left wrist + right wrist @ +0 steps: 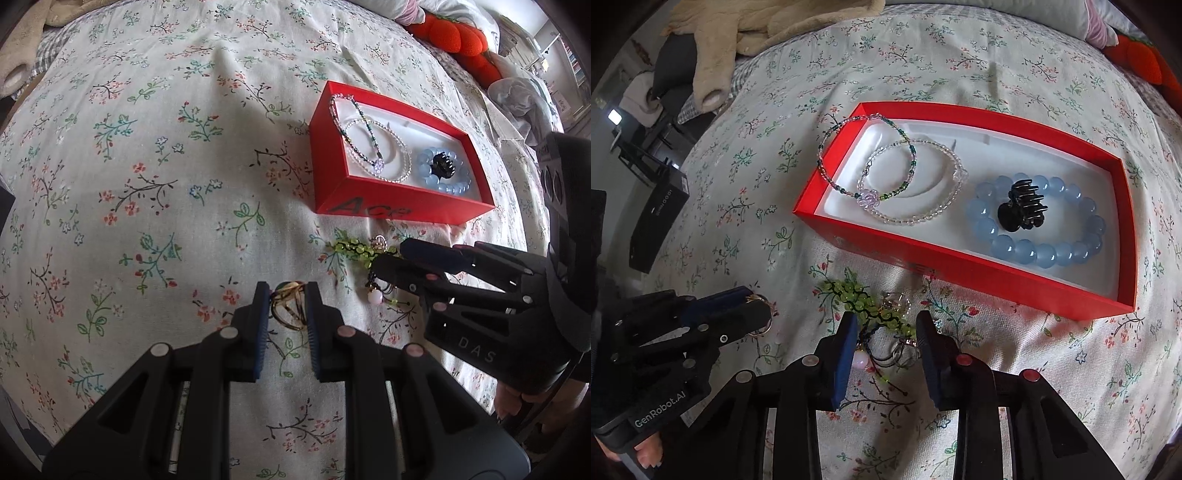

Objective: Organize jewelry
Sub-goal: 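Grasp the green leaf charm with the right gripper while the left holds the gold rings, then carry the gold rings with the left gripper while the right carries the green charm toward the box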

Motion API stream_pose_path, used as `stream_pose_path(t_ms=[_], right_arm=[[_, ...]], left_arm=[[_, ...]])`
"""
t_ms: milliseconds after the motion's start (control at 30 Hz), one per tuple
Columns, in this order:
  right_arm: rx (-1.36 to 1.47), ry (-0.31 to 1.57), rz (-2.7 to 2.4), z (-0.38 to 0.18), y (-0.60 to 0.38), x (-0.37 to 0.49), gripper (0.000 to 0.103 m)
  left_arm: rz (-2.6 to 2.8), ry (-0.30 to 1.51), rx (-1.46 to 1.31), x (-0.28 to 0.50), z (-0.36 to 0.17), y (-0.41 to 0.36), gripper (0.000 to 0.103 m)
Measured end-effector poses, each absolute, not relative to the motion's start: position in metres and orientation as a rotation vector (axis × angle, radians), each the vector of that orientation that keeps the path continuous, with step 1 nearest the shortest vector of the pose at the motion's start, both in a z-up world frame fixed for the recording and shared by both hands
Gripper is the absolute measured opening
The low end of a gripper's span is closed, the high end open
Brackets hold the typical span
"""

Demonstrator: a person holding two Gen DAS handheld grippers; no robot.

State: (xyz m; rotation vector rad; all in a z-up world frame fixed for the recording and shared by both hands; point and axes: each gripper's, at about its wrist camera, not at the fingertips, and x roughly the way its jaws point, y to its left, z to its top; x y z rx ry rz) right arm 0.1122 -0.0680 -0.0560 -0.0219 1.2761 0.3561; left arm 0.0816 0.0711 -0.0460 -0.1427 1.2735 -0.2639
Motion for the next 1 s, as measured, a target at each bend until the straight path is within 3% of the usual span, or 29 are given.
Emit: stream_pose_path(t_ms=[167, 267, 300, 1000], right_arm=[[-0.063, 1.271, 0.349, -0.061, -0.056, 0.116, 0.026], [-0.074, 1.282, 0.349, -0.065, -0.053, 0.117, 0.016], [-0.071, 1.282, 0.352, -0.065, -0.054, 0.117, 0.009], [0.073, 1.166, 0.380, -0.002, -0.102, 0.094, 0.006]], left_arm=[[-0.266, 1.278, -0.138, 0.081, -0.047, 0.070, 0.021], [-0.271, 1.279, -0.136, 0.079, -0.047, 0.070, 0.021], [-0.268, 1.279, -0.137, 0.079, -0.047, 0.070, 0.021], [-0.245, 1.225, -0.167, 0.076, -0.031, 0.061, 0.021]])
